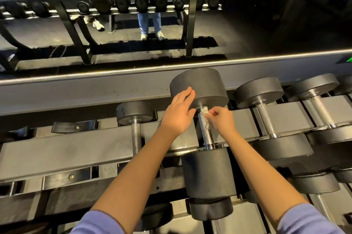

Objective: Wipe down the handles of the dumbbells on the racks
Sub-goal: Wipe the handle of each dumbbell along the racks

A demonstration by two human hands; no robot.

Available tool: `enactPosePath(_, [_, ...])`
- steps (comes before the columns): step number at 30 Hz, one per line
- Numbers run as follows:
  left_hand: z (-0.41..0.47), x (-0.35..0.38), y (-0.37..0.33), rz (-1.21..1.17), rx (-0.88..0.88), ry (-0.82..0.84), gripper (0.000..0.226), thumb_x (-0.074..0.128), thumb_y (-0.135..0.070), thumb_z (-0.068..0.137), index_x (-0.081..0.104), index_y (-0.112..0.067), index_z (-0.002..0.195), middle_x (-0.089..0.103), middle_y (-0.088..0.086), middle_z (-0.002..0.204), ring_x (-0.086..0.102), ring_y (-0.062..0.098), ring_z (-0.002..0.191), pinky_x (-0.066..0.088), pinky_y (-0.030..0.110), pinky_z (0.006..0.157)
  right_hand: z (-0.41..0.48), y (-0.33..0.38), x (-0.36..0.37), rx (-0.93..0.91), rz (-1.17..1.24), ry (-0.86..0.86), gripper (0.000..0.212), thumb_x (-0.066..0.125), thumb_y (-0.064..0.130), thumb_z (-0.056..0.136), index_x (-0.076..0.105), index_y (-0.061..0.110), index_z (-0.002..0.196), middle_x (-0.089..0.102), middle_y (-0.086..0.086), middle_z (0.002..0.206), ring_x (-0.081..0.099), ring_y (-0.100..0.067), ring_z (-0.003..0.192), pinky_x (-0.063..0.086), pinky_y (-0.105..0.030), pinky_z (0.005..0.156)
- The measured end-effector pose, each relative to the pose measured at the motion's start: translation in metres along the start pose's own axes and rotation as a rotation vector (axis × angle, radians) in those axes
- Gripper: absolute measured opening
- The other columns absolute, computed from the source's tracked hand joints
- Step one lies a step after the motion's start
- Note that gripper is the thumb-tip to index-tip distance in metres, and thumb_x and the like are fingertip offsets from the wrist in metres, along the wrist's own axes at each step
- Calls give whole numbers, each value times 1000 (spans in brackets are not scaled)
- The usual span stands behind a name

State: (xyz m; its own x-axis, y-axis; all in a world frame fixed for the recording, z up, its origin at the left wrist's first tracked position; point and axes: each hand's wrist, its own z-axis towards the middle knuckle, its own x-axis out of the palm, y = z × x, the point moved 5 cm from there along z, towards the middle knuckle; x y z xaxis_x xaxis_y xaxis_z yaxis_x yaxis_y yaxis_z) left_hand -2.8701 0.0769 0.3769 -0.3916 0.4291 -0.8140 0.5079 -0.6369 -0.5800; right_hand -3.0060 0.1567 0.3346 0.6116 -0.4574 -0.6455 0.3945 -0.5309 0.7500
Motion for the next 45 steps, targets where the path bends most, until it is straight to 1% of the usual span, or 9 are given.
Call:
enactPosePath(7, [-1,0,-1,24,11,-22,59,45,-22,100,18,-21,152,12,-6,159,8,13,145,19,38,118,-18,-22,-5,135,-219,258,7,72,13,83,66,14,80,65,-4,87,60,-17,84,48,-27,76])
enactPosePath(11, [-14,2,0,-5,50,-212,39,50,-18,97,51,-15,136,48,1,135,38,16,126,39,37,103,-34,-20,-21,79,-14,97,9,69,12,85,66,19,80,60,3,77,56,-11,73,43,-20,66])
enactPosePath(16, [-28,47,1,-402,-164,-30,30,55,-24,94,62,-15,123,58,-1,103,56,12,89,46,31,85,-45,-16,-28,23,212,54,6,68,9,85,72,13,88,63,2,72,56,-11,69,45,-23,69])
enactPosePath(22, [-26,65,-16,-865,-265,16,11,57,-10,93,66,-16,94,67,14,86,61,19,80,52,41,85,-54,-10,-24,-18,207,123,19,59,7,91,71,9,106,71,-7,93,63,-16,86,51,-20,74])
enactPosePath(24, [-22,64,-10,-825,-320,-75,12,61,-13,91,67,-21,85,69,10,82,63,17,77,53,41,80,-58,-12,-25,0,189,100,25,57,11,94,66,10,117,69,-5,103,62,-13,93,49,-19,79])
enactPosePath(29, [-10,52,10,-546,-380,-298,10,63,-19,90,66,-13,98,61,-8,81,56,0,70,41,4,60,-83,-32,-32,63,73,-109,35,49,24,98,57,14,131,65,-6,120,57,-13,102,45,-27,88])
enactPosePath(34, [4,65,4,-498,-378,-258,11,62,-21,91,67,-11,94,66,1,84,64,17,78,56,39,71,-88,-31,-34,74,64,-145,36,45,28,99,56,14,130,65,-5,116,58,-13,100,46,-27,86])
enactPosePath(41, [-5,85,2,-279,-267,-100,21,65,-14,86,61,-8,66,54,4,80,50,15,71,30,26,62,-86,-32,-33,112,52,-126,31,45,31,98,64,16,118,67,-2,101,60,-16,92,47,-32,79])
enactPosePath(45, [-7,80,5,-330,-255,-112,9,67,-14,84,67,-11,76,63,2,79,58,17,75,42,29,64,-88,-32,-33,131,73,-124,29,46,29,98,66,15,113,65,2,90,59,-15,86,47,-32,77])
